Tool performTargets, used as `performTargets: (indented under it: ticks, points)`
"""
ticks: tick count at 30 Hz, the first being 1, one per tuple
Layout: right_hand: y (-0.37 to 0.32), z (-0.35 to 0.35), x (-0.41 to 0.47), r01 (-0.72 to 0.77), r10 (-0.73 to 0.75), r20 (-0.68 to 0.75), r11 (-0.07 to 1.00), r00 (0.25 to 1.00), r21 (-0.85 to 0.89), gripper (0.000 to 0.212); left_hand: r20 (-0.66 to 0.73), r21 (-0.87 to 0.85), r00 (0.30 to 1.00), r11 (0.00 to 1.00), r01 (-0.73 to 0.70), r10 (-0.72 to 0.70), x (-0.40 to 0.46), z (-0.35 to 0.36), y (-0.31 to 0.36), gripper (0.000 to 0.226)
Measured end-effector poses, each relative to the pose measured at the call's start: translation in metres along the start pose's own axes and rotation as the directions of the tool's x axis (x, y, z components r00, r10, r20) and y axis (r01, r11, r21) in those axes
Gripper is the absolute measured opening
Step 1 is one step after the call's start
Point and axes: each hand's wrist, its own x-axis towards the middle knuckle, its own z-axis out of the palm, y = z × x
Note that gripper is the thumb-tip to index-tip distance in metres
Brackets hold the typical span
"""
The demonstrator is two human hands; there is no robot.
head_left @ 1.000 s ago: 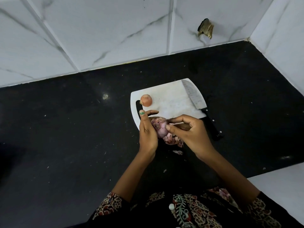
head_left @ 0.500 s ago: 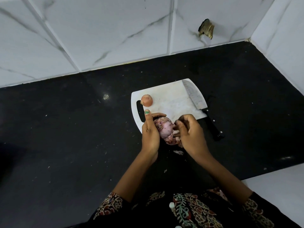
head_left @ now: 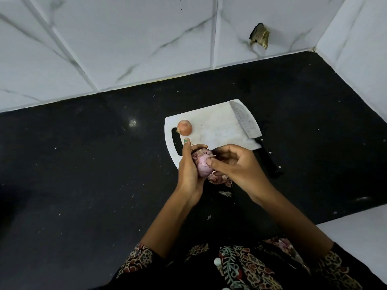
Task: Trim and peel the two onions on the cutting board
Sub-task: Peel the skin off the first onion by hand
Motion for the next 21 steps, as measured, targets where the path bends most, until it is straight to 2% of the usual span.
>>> performTargets:
  ticks: [8,11,15,16,19,21]
  points:
    - [-0.0005,-0.0047,0.0014,-0.007,0.005,0.02,0.998,1.0,0.06,0.021,0.004,-0.057,1.0,0.998,0.024,-0.024,0.0016,-0.0008,-0.0001,0.05]
    - [0.0018,-0.004,0.0023,-0.009,0.01,-0.014,0.997,1.0,0.076,0.022,0.019,-0.084,1.0,0.996,0.026,-0.024,0.0014,-0.0008,-0.0016,0.051]
    - [0.0011,-0.0051,0.003,-0.029,0.031,-0.014,0.988,0.999,0.153,0.008,0.013,-0.111,1.0,0.993,0.025,-0.024,0.0023,-0.0005,-0.0025,0.053]
    - [-0.0007,-0.0047,0.0018,-0.028,0.028,0.002,0.989,1.0,0.148,0.004,0.008,-0.106,1.0,0.994,0.015,-0.014,0.0029,-0.0009,-0.002,0.053]
    - [-0.0011,-0.0015,-0.0001,-0.023,0.023,-0.007,0.997,1.0,0.076,0.023,0.002,-0.018,0.998,0.998,-0.057,0.057,0.0045,-0.0023,-0.0029,0.053]
    - [-0.0009,0.0002,0.0014,-0.042,0.045,-0.055,0.998,0.997,0.045,0.02,-0.01,0.057,0.992,0.991,-0.124,0.125,0.004,-0.0009,-0.0038,0.053]
